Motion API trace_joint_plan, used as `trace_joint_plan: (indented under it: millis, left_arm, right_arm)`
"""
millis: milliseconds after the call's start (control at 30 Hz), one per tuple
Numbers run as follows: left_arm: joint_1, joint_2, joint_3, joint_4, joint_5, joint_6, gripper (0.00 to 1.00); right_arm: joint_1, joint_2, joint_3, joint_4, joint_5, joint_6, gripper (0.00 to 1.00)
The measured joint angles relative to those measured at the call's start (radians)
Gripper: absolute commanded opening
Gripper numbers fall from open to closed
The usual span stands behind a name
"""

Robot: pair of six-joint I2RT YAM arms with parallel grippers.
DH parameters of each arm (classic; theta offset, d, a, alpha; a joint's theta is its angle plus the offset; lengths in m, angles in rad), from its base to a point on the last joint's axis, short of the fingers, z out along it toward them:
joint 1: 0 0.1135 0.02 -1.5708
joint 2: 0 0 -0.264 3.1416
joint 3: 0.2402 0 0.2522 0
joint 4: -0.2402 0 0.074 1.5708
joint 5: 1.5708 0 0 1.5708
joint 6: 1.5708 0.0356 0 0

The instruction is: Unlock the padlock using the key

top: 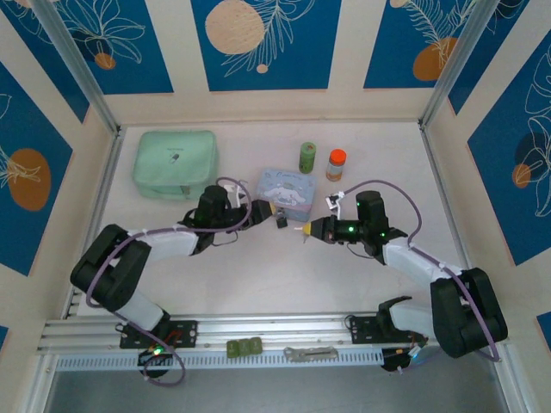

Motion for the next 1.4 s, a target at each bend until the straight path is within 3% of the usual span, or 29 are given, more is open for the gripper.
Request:
trace_joint_plan:
  millis: [200, 467, 767, 1200, 1400]
  left_arm:
    - [-0.063, 0.115, -0.014, 0.116, -0.159, 0.000, 0.59]
    - [-0.113, 0.250, 0.009, 0.206, -0.275, 0.011, 0.57]
    - [-0.138, 0.346, 0.064, 0.315, -0.310, 0.013, 0.55]
    - [-0.197, 0.369, 0.122, 0.240, -0.388, 0.068, 0.44]
    - [-0.203, 0.381, 0.131, 0.232, -0.410, 0.060, 0.32]
  right_arm:
    - [-0.008, -0.002, -0.043, 0.047, 0.084, 0.071, 0.00]
    - [-0.014, -0.004, -0.056, 0.093, 0.122, 0.116, 0.00]
    - [-0.016, -0.003, -0.056, 0.126, 0.122, 0.131, 0.00]
    - [-0.029, -0.003, -0.062, 0.145, 0.122, 0.136, 0.00]
    - [-0.030, -0.002, -0.067, 0.153, 0.122, 0.139, 0.00]
